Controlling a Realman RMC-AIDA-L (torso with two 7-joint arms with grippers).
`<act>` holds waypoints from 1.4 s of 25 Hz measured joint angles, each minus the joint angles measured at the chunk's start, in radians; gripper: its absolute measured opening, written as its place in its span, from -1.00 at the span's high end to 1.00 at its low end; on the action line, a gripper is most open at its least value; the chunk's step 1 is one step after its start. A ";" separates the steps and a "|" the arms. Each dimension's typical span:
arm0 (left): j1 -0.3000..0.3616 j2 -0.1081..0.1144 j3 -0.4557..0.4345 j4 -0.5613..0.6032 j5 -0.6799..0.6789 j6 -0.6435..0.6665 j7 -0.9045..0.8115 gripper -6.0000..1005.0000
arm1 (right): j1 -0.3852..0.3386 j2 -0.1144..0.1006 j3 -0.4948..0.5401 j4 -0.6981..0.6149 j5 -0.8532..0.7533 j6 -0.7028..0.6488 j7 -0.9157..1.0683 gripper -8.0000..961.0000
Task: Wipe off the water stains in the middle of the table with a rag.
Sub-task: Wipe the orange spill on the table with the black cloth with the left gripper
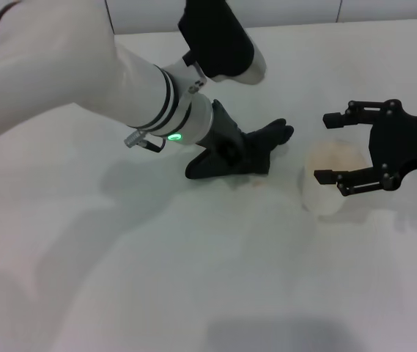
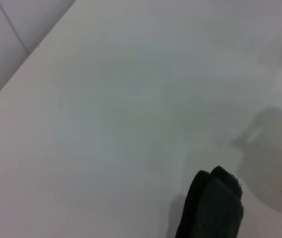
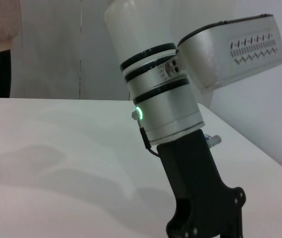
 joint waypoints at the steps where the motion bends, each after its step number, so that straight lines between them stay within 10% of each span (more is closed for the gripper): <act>1: 0.000 0.000 0.008 -0.001 0.000 -0.004 0.006 0.85 | 0.000 0.000 -0.001 0.000 0.000 0.000 0.000 -0.76; 35: -0.032 0.003 0.162 0.017 -0.044 0.109 0.081 0.85 | -0.013 0.000 0.001 -0.002 0.008 -0.011 0.000 -0.76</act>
